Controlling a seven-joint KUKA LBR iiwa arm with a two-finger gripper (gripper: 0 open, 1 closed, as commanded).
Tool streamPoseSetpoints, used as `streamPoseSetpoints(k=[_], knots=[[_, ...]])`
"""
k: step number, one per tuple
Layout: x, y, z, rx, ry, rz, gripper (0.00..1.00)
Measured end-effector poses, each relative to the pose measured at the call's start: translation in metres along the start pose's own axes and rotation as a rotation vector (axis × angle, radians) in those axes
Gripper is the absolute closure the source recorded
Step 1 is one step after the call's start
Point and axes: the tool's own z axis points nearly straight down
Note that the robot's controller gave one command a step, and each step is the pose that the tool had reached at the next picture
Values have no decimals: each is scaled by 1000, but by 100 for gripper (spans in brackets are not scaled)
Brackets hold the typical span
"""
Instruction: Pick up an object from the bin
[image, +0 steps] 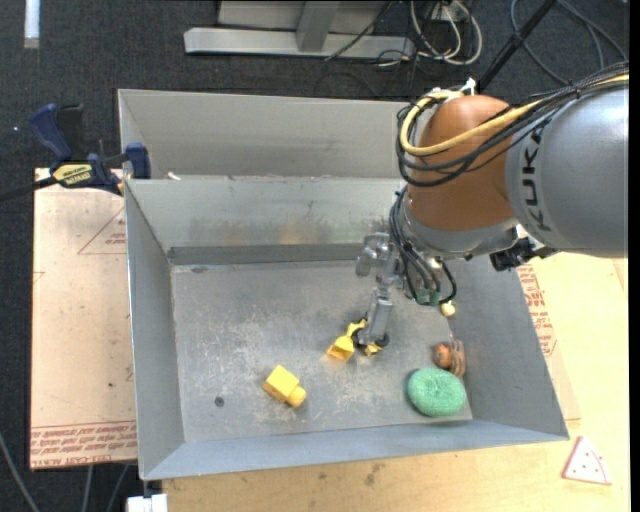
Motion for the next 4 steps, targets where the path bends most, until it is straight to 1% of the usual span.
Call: streamPoseSetpoints(k=[1,2,3,4], knots=[[0,0,0,0,0,0,0],[7,-8,39,-1,-7,-48,0],[1,-12,106,0,4,-180,100],[1,-12,106,0,4,-180,100]])
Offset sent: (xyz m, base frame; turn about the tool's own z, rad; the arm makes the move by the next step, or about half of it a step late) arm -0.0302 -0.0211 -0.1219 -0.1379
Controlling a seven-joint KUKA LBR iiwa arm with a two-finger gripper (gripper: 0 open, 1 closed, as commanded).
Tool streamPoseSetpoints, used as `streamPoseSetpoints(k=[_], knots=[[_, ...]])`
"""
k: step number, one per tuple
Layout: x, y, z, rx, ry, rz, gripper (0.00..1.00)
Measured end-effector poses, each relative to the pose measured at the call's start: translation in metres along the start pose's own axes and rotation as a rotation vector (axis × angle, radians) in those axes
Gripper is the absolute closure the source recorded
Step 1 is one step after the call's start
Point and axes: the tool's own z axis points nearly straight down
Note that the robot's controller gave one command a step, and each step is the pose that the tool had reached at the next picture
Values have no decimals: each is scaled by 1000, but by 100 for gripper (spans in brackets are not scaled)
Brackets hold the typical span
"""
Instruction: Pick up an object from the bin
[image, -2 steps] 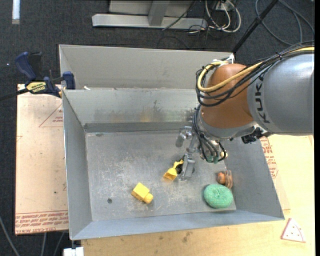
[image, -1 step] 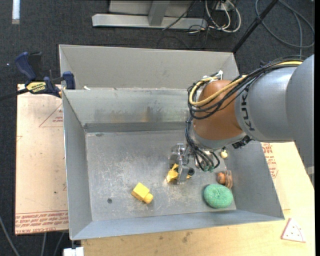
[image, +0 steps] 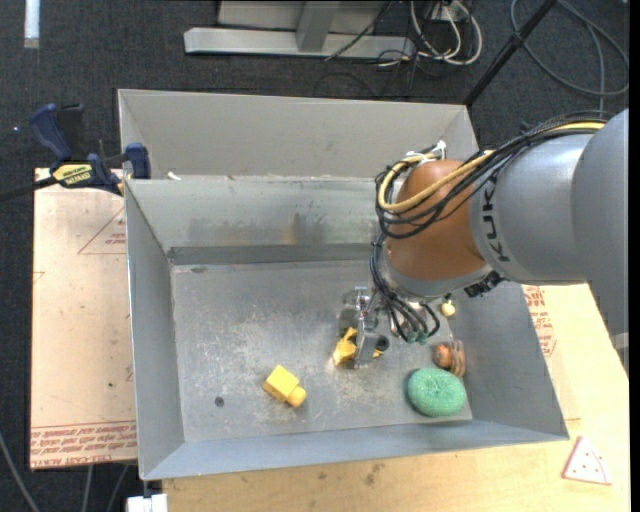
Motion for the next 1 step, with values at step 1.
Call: streamPoseSetpoints(k=[1], knots=[[2,-3,-119,0,-4,-38,100]])
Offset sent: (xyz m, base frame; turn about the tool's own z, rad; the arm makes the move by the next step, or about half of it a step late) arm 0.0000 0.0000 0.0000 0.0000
